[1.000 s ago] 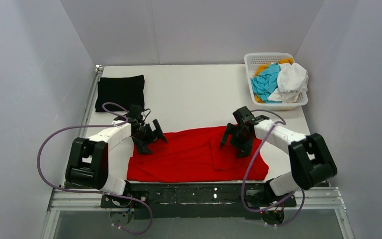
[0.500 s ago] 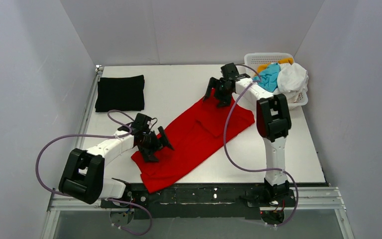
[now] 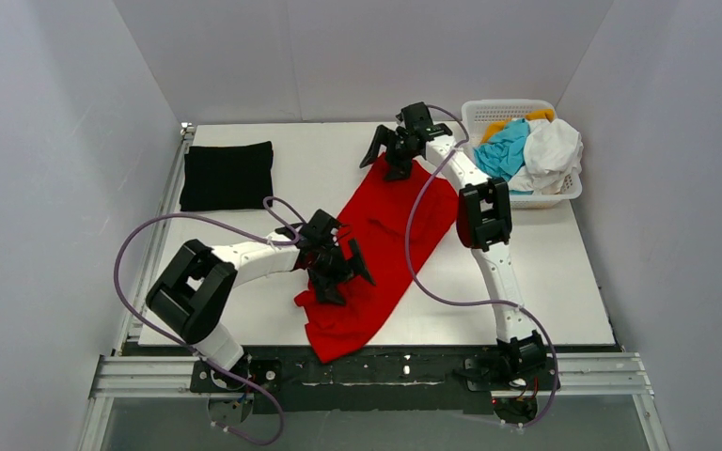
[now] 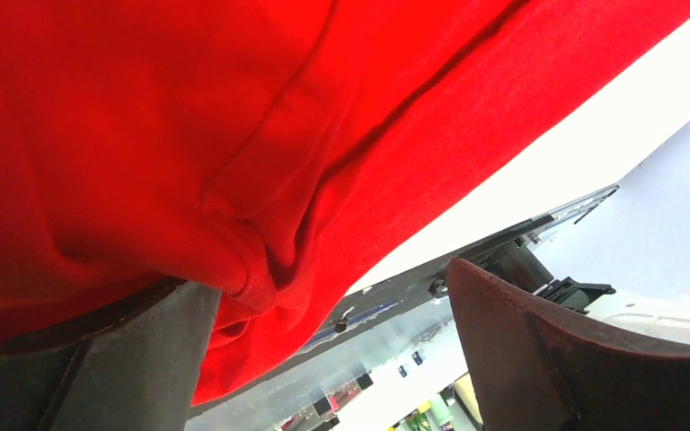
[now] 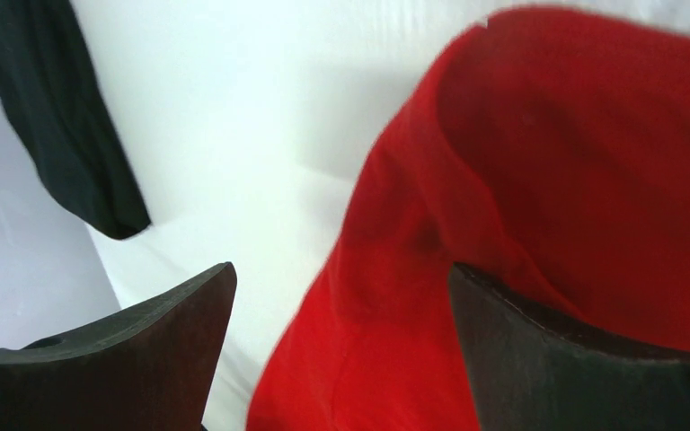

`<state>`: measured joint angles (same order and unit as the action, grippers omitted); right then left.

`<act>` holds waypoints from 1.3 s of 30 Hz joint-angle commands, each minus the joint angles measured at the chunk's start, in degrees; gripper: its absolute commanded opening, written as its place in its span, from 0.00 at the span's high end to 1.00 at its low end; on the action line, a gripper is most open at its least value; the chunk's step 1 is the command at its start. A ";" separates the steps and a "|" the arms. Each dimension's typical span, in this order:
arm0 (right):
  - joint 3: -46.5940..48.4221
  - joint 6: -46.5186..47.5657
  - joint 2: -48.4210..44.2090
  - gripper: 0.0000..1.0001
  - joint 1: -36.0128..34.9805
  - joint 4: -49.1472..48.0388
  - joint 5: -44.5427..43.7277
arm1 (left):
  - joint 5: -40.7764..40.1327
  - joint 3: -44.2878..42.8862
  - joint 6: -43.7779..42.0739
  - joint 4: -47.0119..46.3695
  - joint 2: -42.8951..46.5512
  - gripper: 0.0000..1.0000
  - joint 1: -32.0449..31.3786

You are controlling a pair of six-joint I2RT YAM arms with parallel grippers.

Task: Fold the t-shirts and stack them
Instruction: Rotate the tshirt 90 degrees, then grab the bottom of the folded rectangular tshirt with both arms

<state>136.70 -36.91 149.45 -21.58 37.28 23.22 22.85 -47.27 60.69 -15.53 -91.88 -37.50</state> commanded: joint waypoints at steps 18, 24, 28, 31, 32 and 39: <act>8.39 -11.63 3.68 0.03 -1.21 -22.98 7.28 | -3.64 -1.03 -1.29 18.84 10.35 0.02 -12.99; -2.16 3.38 -14.59 0.02 -0.92 -10.31 -2.49 | -16.92 -4.07 -13.47 36.32 22.99 0.02 -12.88; -24.04 6.67 -30.21 0.02 -2.06 -7.68 -11.93 | -27.52 -1.42 -14.50 42.38 28.29 0.02 -10.36; -37.75 6.01 -39.64 0.02 -5.18 -3.07 -20.38 | -27.25 3.02 -13.92 40.37 31.64 0.02 -6.60; -41.81 5.27 -42.18 0.01 -6.70 -1.90 -22.44 | -26.01 4.49 -13.63 39.04 32.43 0.02 -4.92; -59.20 0.74 -48.70 0.02 -12.21 -3.54 -27.60 | -19.83 9.93 -14.33 35.80 34.64 0.02 2.73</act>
<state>82.70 -34.28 98.76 -33.04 31.00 0.82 1.08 -39.24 47.86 16.19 -58.35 -36.45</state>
